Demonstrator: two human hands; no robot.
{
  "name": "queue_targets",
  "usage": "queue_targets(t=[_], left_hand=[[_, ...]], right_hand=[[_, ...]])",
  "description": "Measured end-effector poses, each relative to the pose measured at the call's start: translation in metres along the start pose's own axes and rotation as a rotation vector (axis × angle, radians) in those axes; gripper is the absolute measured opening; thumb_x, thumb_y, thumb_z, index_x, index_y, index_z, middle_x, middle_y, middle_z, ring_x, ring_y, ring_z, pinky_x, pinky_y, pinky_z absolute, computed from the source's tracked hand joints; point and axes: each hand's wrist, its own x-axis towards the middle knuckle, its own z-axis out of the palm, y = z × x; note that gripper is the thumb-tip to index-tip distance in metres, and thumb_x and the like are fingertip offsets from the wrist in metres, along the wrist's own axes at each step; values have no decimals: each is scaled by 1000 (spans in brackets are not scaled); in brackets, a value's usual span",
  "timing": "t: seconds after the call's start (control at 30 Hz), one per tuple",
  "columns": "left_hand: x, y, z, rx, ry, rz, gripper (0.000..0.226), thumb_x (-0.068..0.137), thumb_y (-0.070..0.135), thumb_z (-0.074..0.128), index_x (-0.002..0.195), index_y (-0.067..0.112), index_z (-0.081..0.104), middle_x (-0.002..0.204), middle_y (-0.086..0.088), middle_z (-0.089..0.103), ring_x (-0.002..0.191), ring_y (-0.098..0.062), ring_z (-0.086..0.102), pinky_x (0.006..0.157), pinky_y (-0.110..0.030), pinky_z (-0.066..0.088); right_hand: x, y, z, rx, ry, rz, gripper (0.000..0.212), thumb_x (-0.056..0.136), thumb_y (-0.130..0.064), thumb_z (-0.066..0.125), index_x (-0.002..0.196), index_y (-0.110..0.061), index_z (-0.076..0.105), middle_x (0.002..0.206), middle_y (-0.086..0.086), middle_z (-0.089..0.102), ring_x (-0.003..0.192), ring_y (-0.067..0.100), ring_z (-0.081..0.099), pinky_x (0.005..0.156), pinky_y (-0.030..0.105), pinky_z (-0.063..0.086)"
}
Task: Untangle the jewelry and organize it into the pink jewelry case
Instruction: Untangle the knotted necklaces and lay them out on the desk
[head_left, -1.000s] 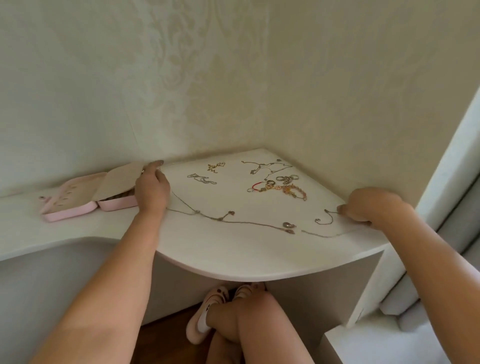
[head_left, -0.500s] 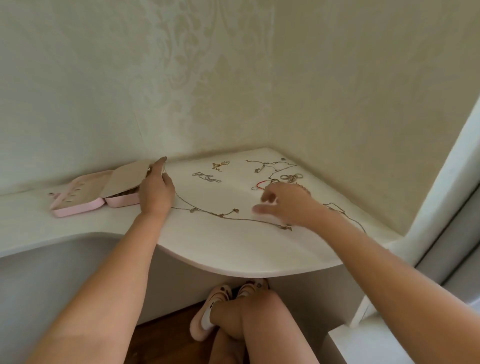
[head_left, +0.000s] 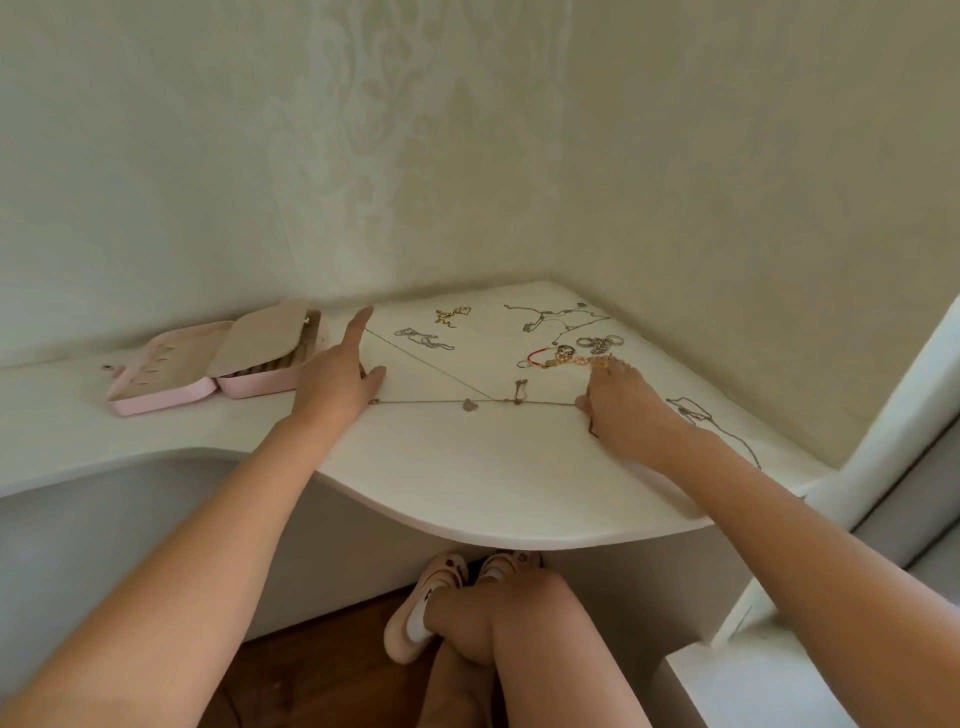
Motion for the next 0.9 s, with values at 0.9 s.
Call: queue_targets(t=[0.9], left_hand=[[-13, -12, -11, -25, -224, 56, 83, 73, 59, 70, 144, 49, 28, 118, 6, 48, 103, -5, 43, 77, -25, 35]], right_hand=[[109, -53, -2, 147, 6, -244, 9, 102, -16, 40, 104, -7, 43, 104, 13, 52, 83, 27, 51, 69, 34, 38]])
